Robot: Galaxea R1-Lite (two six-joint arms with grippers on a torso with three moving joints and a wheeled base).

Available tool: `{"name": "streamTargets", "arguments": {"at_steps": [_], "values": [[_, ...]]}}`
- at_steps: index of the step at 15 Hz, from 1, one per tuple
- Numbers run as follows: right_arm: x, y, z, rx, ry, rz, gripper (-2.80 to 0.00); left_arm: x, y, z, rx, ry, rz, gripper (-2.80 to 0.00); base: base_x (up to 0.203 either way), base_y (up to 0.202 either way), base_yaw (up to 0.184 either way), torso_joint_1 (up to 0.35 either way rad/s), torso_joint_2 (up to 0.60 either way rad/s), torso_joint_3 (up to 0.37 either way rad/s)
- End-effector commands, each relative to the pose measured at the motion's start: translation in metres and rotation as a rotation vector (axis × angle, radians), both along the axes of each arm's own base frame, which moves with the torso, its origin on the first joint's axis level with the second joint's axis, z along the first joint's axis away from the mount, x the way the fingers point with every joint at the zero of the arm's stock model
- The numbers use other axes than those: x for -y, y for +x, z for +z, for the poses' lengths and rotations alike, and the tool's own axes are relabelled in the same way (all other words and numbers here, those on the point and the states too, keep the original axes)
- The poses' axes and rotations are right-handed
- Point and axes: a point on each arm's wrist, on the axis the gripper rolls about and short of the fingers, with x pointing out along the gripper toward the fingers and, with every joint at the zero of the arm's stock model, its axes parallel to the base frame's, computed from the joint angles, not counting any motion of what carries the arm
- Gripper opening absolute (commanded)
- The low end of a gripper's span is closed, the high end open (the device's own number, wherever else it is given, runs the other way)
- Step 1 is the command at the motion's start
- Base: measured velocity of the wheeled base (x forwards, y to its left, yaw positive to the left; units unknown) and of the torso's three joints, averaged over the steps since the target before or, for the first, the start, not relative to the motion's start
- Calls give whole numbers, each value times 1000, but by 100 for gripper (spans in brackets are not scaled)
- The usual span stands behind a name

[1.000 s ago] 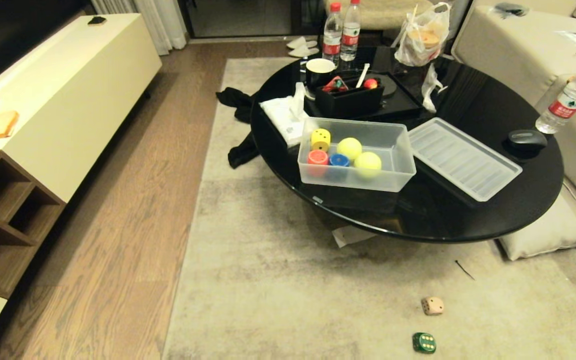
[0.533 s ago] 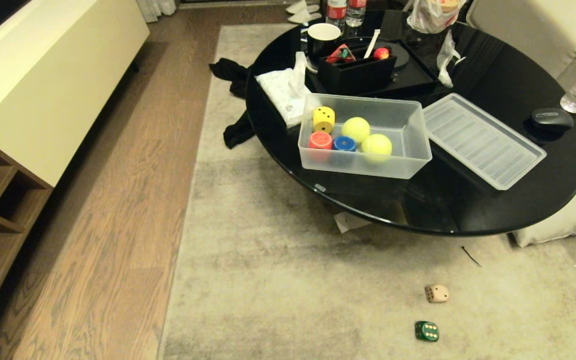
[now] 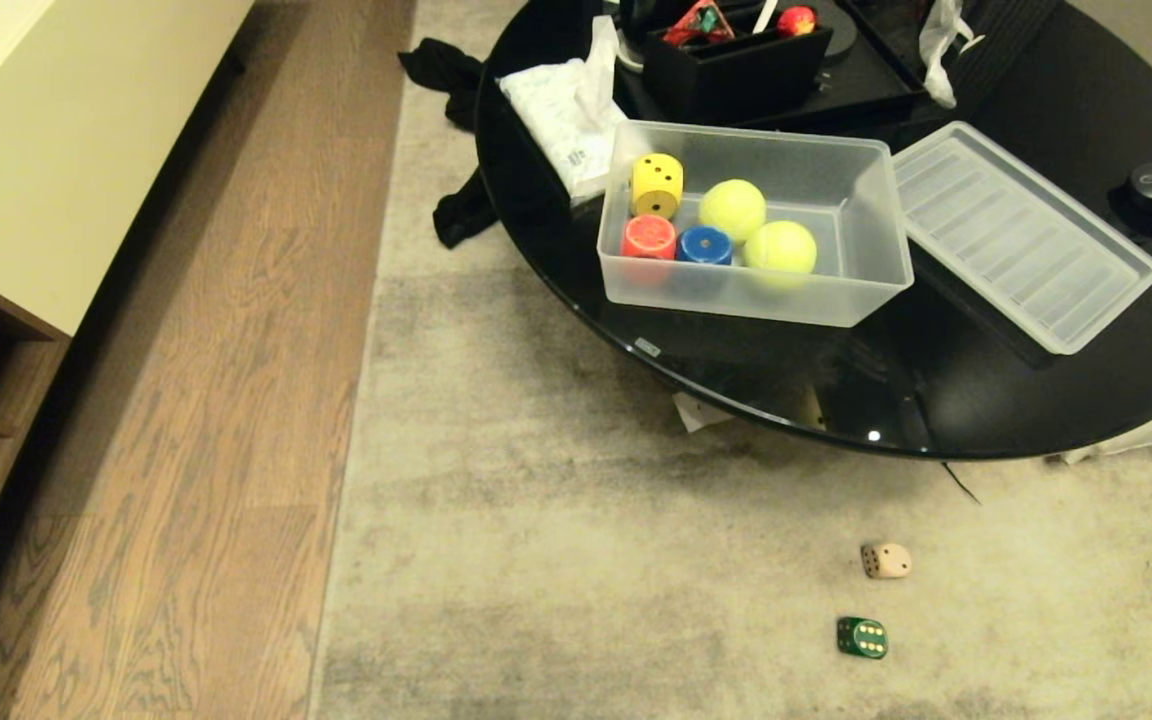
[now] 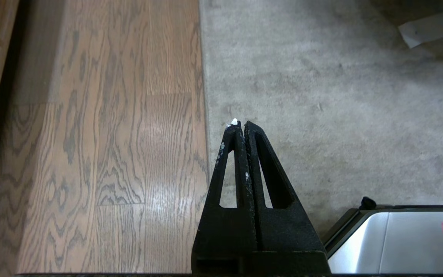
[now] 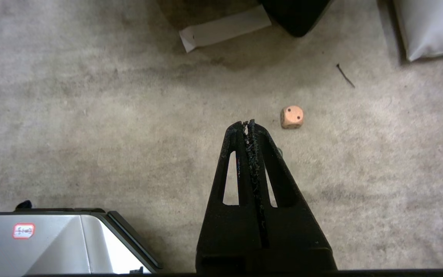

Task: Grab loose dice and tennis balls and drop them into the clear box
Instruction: Find toys out of the box

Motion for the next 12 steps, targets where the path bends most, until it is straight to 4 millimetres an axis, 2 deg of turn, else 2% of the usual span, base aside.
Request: {"name": "streamTargets", "arguments": {"at_steps": [1,12], "values": [[0,0,0,0,0,0,-280,0,0,-1,-4,-1,1,-280,0,0,0,0,3,-197],[0,0,0,0,0,0,-280,0,0,-1,-4,-1,1,-280,0,0,0,4,2,-197]]}}
